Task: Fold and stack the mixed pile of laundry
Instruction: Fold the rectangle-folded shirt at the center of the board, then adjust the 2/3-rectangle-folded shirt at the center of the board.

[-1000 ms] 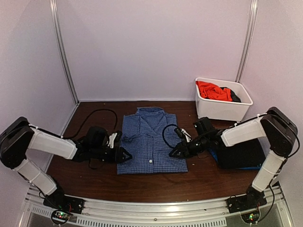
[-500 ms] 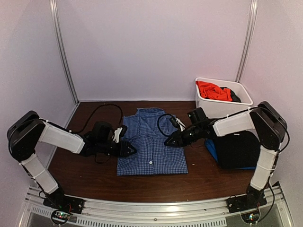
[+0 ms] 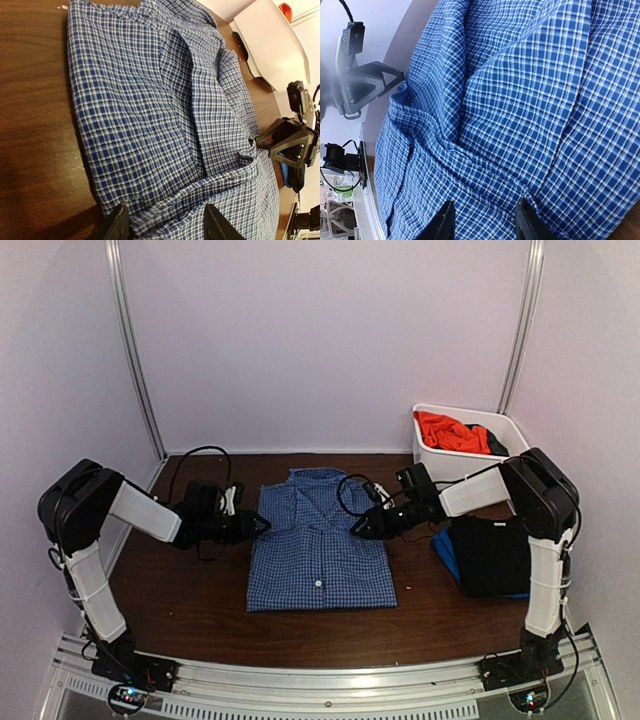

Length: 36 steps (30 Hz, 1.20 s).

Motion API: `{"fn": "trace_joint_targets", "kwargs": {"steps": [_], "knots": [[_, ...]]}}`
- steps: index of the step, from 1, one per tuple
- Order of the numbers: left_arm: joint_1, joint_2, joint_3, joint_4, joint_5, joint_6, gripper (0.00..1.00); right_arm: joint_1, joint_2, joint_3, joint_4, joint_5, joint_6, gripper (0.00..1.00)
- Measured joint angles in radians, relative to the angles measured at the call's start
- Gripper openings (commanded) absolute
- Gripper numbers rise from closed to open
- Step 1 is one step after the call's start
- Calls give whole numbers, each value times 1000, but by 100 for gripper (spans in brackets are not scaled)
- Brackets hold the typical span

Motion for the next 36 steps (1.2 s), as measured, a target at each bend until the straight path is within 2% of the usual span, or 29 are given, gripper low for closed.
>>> {"fn": "trace_joint_targets", "kwargs": {"steps": [3, 6, 8, 10, 13, 17, 21, 29, 36], "knots": [[13, -47, -13, -17, -2, 13, 65, 2, -71, -29, -12, -5, 2, 60], [-32, -186, -37, -87, -3, 46, 74, 11, -237, -110, -18, -28, 28, 69], [-110, -293, -40, -119, 0, 66, 78, 31, -377, -195, 29, -59, 66, 77], [-204, -366, -42, -130, 13, 71, 96, 70, -471, -272, 86, -86, 118, 87], [-354, -427, -72, -120, 46, 43, 98, 163, -527, -387, 177, -117, 225, 99], [-486, -418, -143, -85, 72, -42, 98, 275, -521, -505, 280, -143, 377, 100], [-542, -332, -164, 10, 82, -121, 98, 298, -489, -550, 410, -151, 490, 100], [-545, -132, -208, 247, 82, -264, 98, 296, -286, -570, 684, -149, 642, 100], [-511, -122, -294, 314, 49, -317, 98, 261, -265, -633, 671, -133, 616, 99]]}}
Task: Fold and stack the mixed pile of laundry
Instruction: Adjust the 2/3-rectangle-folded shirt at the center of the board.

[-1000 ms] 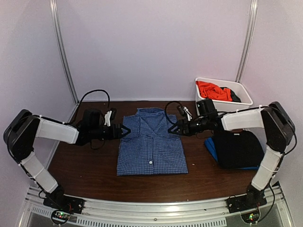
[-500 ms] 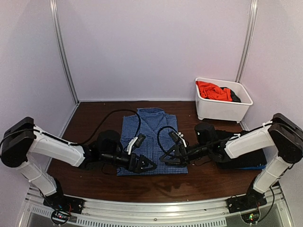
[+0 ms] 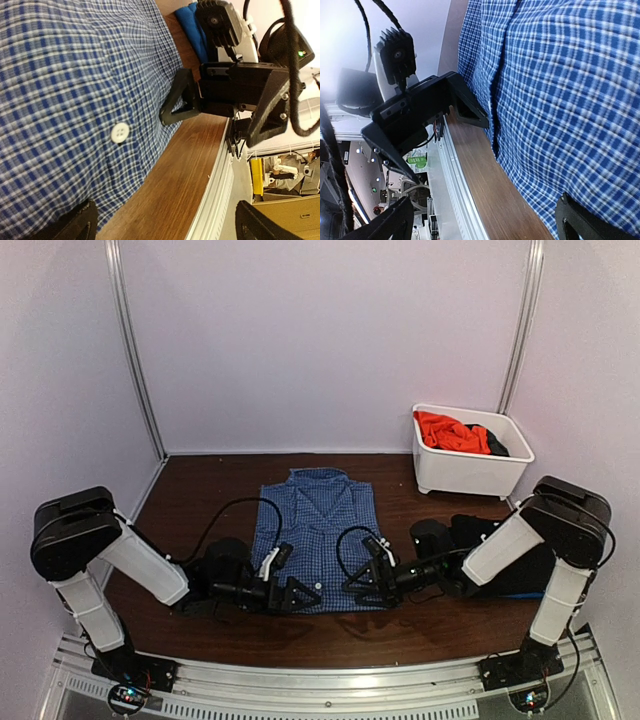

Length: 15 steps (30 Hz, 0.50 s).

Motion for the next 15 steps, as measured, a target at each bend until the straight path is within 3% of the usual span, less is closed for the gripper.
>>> {"fn": "trace_joint_targets", "kwargs": {"steps": [4, 8, 12, 15], "knots": [[40, -40, -95, 71, -5, -17, 98, -48, -47, -61, 3, -4, -37, 96], [58, -124, -153, 35, -26, -11, 98, -71, -86, -85, -44, -1, -73, 91], [76, -333, -161, -219, -88, 75, 98, -76, -157, -81, -183, 21, -134, 83], [53, -505, -45, -502, -210, 233, 98, -77, -255, -22, -377, 52, -226, 77]]}}
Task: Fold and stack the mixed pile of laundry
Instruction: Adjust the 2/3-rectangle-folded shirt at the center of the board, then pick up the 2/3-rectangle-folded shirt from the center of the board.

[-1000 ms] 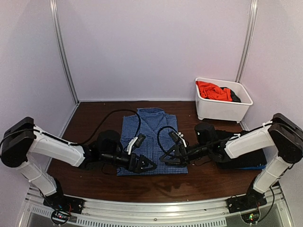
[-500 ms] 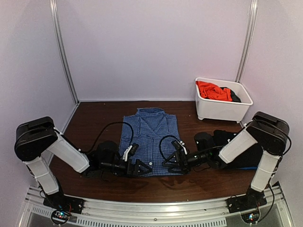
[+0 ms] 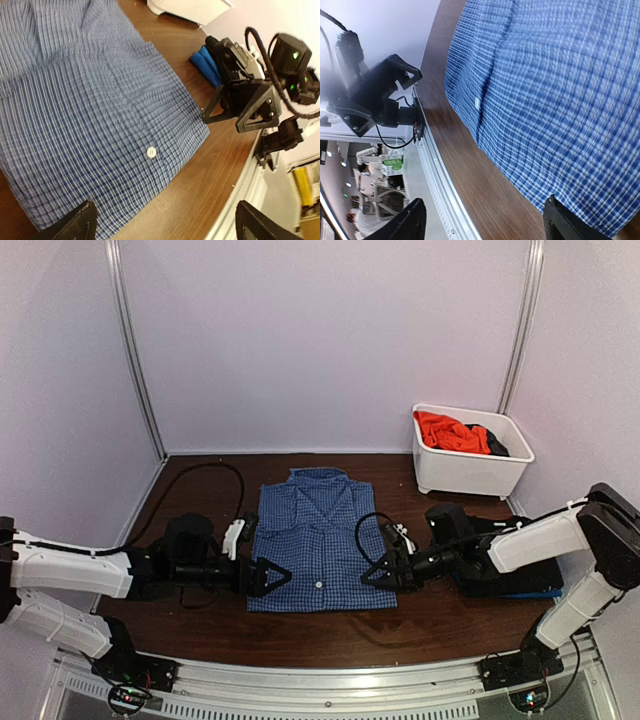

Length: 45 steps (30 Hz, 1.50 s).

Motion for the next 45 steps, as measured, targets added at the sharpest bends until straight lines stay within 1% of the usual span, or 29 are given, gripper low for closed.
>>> {"fn": "trace_joint_targets", "kwargs": {"steps": [2, 3, 5, 7, 9, 11, 13, 16, 19, 25, 31, 36, 40, 41, 42, 43, 45], "knots": [[-36, -60, 103, -134, -108, 108, 98, -1, -39, 105, -129, 33, -84, 70], [-65, -77, 157, -196, -184, 170, 98, -2, -41, 169, -181, 50, -130, 67], [-142, -82, 236, -286, -350, 284, 97, -5, -22, 303, -272, 78, -214, 60], [-242, -60, 274, -350, -504, 383, 95, -8, 13, 415, -339, 99, -282, 55], [-335, -14, 288, -397, -628, 466, 92, -10, 64, 513, -385, 112, -334, 49], [-420, 63, 297, -443, -726, 554, 89, -13, 119, 592, -426, 118, -372, 45], [-476, 152, 311, -480, -806, 635, 85, -13, 193, 678, -462, 119, -408, 42], [-528, 276, 348, -519, -896, 739, 81, -13, 293, 766, -500, 112, -447, 39], [-558, 368, 380, -525, -948, 837, 78, -11, 389, 826, -526, 99, -473, 35], [-572, 475, 397, -482, -1009, 994, 69, 8, 539, 917, -561, 79, -496, 32], [-574, 603, 429, -372, -1104, 1117, 56, 19, 653, 1011, -584, 80, -523, 29], [-573, 698, 456, -248, -1196, 1193, 45, 19, 715, 1048, -612, 92, -550, 26], [-567, 734, 457, -180, -1239, 1237, 33, 19, 724, 1053, -612, 92, -570, 25], [-563, 738, 457, -168, -1244, 1246, 28, 19, 725, 1053, -611, 92, -572, 24], [-558, 739, 457, -159, -1250, 1255, 21, 19, 726, 1053, -611, 92, -574, 24], [-553, 738, 457, -149, -1255, 1267, 16, 19, 727, 1053, -609, 92, -575, 23], [-546, 732, 457, -140, -1257, 1275, 9, 19, 727, 1052, -604, 91, -578, 23]]}}
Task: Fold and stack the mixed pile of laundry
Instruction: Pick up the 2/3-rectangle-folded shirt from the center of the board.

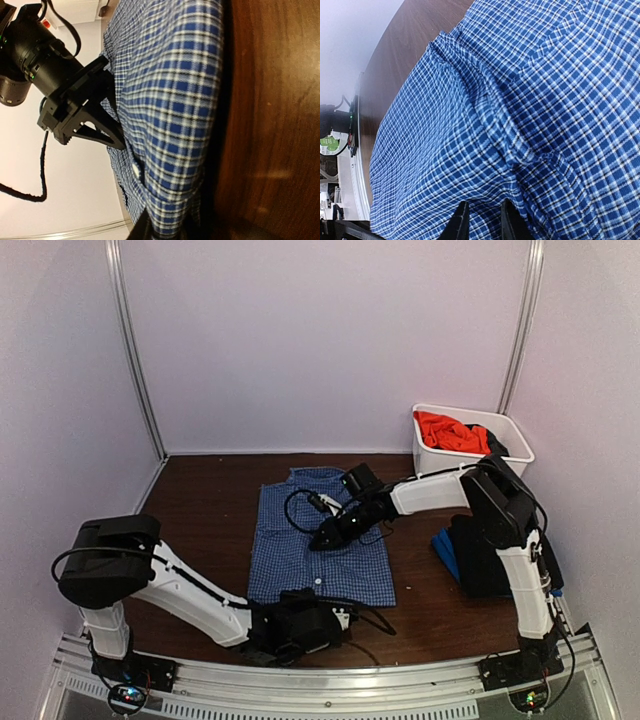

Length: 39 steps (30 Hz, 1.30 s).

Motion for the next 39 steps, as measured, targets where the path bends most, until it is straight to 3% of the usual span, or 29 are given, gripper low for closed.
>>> {"fn": "trace_joint_targets", "kwargs": {"steps": [3, 12, 19, 24, 30, 39], "knots": [[2, -45, -2, -30, 10, -1, 0, 1, -1, -14, 18, 0, -1, 22], [-6, -247, 35, -286, 129, -125, 0, 41, -87, -159, 73, -6, 6, 22], [-49, -314, 121, -576, 342, -246, 0, 77, -183, -243, 14, -20, 12, 34], [-54, -341, 206, -750, 512, -314, 0, 55, -255, -200, -50, -18, 6, 43], [-43, -345, 297, -861, 620, -337, 0, -48, -264, -68, -93, 63, -23, 53], [113, -323, 416, -908, 729, -271, 0, -165, -161, 19, -89, 201, -33, 59]]}}
